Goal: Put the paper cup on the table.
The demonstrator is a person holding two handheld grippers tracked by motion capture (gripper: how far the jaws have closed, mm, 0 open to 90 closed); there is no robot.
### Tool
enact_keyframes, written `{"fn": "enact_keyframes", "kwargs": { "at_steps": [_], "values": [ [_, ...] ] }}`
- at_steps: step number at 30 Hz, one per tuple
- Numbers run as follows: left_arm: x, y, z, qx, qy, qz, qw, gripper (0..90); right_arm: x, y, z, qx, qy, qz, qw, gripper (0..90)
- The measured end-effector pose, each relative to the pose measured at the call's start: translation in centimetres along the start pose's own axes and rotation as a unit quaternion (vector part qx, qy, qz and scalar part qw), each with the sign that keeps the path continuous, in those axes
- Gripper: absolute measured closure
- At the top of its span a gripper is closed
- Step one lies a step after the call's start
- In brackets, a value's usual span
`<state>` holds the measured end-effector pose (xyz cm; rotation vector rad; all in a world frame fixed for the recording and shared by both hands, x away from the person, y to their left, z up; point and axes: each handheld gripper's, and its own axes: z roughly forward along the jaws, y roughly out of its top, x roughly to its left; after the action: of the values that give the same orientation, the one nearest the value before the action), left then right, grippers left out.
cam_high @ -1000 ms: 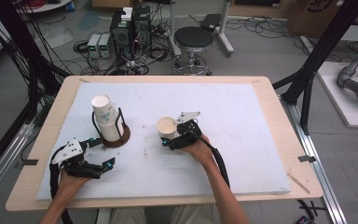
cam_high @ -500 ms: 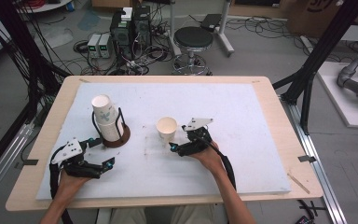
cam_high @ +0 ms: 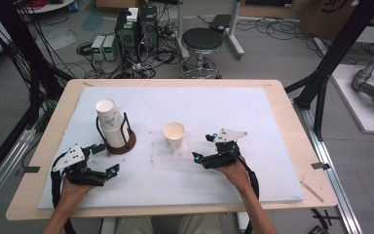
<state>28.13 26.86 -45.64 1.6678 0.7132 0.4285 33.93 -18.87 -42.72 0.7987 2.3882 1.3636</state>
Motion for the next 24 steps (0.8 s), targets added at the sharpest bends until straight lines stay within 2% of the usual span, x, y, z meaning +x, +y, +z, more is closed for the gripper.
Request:
{"fn": "enact_keyframes", "kwargs": {
  "at_steps": [7,13,20,24],
  "values": [
    [0.0,0.0,-0.1,-0.004,0.004,-0.002,1.0,1.8,-0.4,-1.5,-2.1,-0.006,-0.013,0.007,0.9999,15.2],
    [0.0,-0.1,-0.1,-0.008,0.01,-0.005,0.9999,1.8,-1.2,-2.7,-3.9,-0.03,-0.037,0.024,0.9986,15.2],
    [-0.1,-0.1,-0.2,-0.011,0.022,-0.004,0.9997,1.8,-1.7,-3.8,-4.7,-0.038,-0.054,0.032,0.9973,15.2],
    [-0.2,-0.1,-0.3,-0.016,0.029,-0.005,0.9994,1.8,-2.0,-4.4,-5.3,-0.056,-0.066,0.042,0.9953,15.2]
  ]
}}
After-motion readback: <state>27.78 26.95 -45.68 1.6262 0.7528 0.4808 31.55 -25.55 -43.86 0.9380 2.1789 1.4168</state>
